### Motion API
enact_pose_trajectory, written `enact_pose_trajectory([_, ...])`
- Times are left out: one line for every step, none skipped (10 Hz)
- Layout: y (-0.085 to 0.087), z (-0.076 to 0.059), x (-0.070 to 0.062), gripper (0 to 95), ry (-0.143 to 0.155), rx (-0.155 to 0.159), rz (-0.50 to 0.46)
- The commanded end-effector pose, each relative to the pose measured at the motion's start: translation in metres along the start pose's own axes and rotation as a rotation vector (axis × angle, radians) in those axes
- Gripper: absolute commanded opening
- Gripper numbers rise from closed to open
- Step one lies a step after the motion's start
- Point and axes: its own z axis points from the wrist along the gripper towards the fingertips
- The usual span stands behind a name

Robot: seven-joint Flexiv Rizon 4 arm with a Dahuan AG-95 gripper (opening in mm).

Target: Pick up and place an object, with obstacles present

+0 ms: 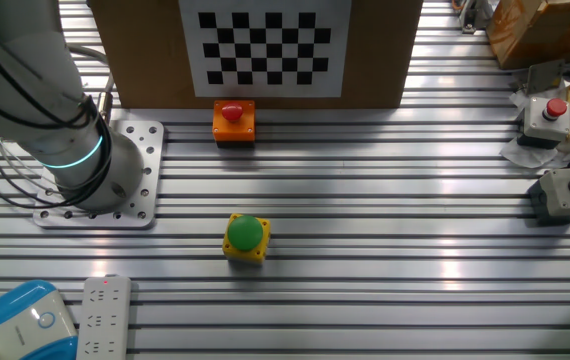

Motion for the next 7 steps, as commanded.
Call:
enact_pose_trajectory([-0.0039, 0.0048, 0.0003, 0.0, -0.010, -0.002, -0.008])
enact_pose_trajectory([-0.0045, 0.0048, 0.0000, 0.0, -0.015, -0.007, -0.009])
enact_pose_trajectory([-0.0047, 0.0048, -0.0001, 0.0, -0.018, -0.006, -0.008])
enact_pose_trajectory([-0.0047, 0.0048, -0.0001, 0.0, -0.019, -0.005, -0.007])
enact_pose_trajectory([-0.0047, 0.0048, 0.0000, 0.0, -0.024, 0.000, -0.006])
enact_pose_trajectory([-0.0044, 0.0048, 0.0001, 0.0, -0.023, 0.009, 0.015])
enact_pose_trajectory([-0.0044, 0.0048, 0.0001, 0.0, -0.023, 0.022, 0.029])
